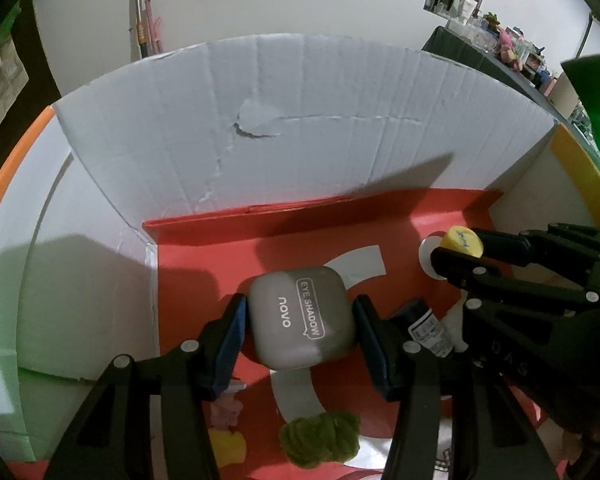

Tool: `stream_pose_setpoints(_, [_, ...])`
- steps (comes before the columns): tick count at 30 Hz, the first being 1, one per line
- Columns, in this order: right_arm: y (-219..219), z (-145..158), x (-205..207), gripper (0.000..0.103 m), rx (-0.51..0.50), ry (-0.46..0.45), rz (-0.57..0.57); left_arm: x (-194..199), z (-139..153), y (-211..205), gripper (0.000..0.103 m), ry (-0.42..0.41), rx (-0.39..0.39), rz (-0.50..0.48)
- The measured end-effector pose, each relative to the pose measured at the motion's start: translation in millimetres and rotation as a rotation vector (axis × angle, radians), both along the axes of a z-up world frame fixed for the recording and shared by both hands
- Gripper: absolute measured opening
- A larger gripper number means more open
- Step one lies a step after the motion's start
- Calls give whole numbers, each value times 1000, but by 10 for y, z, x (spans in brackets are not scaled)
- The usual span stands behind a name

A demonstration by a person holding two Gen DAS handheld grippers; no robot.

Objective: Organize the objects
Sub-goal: 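Carry the grey case and yellow cap into the cardboard box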

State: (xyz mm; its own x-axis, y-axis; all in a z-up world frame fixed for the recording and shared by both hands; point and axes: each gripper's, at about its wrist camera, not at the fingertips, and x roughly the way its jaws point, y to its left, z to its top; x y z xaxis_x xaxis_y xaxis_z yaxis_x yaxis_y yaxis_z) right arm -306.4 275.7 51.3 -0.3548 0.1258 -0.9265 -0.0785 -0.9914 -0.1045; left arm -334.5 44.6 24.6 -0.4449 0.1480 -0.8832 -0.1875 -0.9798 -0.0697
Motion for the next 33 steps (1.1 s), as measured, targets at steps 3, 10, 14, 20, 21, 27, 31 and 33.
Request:
stream_pose_setpoints(3, [9, 2, 25, 30, 5, 2, 2, 2, 1, 35, 56, 0, -2, -1])
stream_pose_setpoints(10, [22, 9, 61, 30, 8, 2, 3, -5, -6, 99, 56, -1, -1, -2])
stream_pose_setpoints(14, [10, 12, 67, 30, 9, 2, 3, -10, -16, 76, 56, -2, 2, -2])
stream_pose_setpoints(20, [42, 25, 118, 31, 12, 6, 5, -6, -19, 71, 56, -1, -2, -3])
stream_pose_setpoints(21, [50, 29, 127, 31, 11, 6, 5, -5, -19, 71, 56, -1, -2, -3])
stream_pose_setpoints(27, [18, 41, 128, 31, 19, 3, 9, -2, -20, 74, 56, 0, -2, -2])
stream_pose_setpoints(31, [47, 79, 169, 31, 19, 1, 12, -12, -7, 36, 57, -6, 18, 4])
stream_pose_setpoints(33, [-10, 122, 126, 31, 21, 1, 11, -10, -1, 19, 57, -10, 26, 8])
